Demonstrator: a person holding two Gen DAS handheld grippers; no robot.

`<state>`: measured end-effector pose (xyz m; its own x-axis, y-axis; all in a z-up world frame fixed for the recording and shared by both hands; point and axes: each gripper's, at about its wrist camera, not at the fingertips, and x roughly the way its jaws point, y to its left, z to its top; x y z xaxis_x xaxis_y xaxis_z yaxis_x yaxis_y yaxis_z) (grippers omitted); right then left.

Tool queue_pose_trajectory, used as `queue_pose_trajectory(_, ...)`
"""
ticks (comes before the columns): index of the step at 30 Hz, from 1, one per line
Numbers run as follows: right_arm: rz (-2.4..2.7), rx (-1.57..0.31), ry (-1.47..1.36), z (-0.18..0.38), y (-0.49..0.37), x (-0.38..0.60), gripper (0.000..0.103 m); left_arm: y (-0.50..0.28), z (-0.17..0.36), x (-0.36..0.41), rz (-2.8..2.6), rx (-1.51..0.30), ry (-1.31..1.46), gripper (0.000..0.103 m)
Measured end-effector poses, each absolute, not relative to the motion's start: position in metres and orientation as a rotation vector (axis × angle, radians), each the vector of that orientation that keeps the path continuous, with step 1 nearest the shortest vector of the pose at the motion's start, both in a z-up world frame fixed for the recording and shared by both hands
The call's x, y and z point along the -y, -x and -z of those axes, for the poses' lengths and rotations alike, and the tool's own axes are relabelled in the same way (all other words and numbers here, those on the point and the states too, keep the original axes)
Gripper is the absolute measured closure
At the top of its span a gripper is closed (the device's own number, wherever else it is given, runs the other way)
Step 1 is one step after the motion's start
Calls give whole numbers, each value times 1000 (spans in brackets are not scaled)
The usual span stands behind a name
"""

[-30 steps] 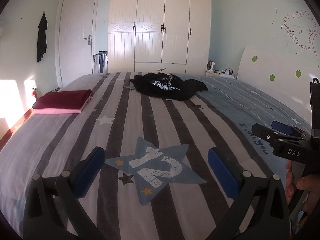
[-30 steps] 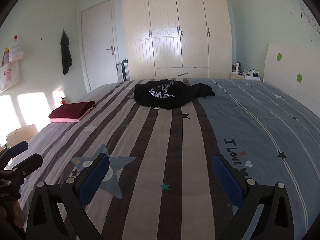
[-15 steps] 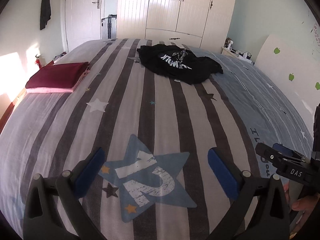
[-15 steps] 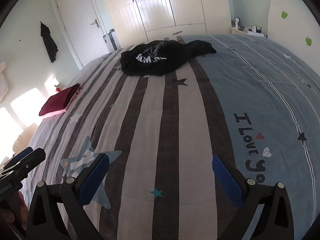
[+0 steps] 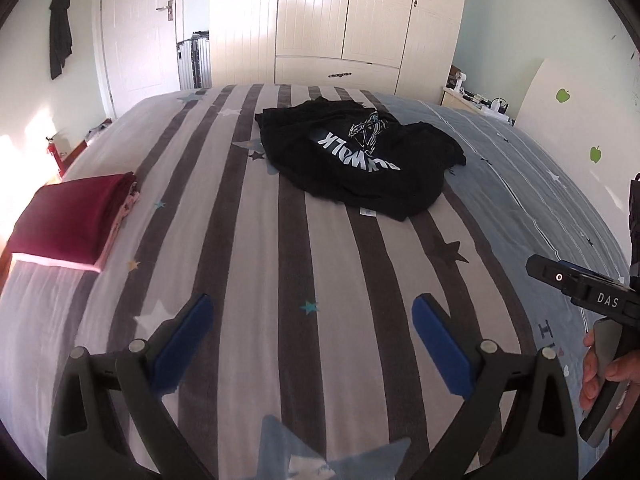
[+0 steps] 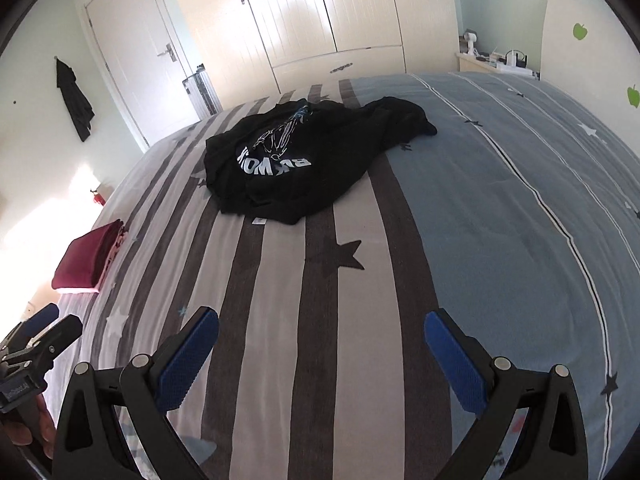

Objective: Fold clothes
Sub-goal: 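Move both grippers toward the crumpled black T-shirt on the bed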

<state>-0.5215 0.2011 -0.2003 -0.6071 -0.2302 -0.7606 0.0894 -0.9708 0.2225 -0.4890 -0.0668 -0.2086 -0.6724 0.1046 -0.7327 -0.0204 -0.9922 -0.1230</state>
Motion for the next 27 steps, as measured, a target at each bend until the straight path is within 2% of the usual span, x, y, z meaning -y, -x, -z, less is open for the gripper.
queue_pose_trajectory(4,2654,230,-1339,220,576,-185,1,547,234,79,-2744,189,1276,18)
queue_pose_trajectory(9,2653,230,-1397,245,643,-167,1,625,263,100,-2684,244,1354,18)
queue_pose_trajectory(17,2630,404,-1423,274,722,-170,1,721,293,112,-2650,339,1397,18)
queue_pose_trajectory(22,2604,354,-1521,296,747,-170,1,753,314,98,-2638,245,1439,18)
queue_pose_trajectory(27,2592,381,-1523,307,759,-175,0,779,331,92,-2613,226,1501,18)
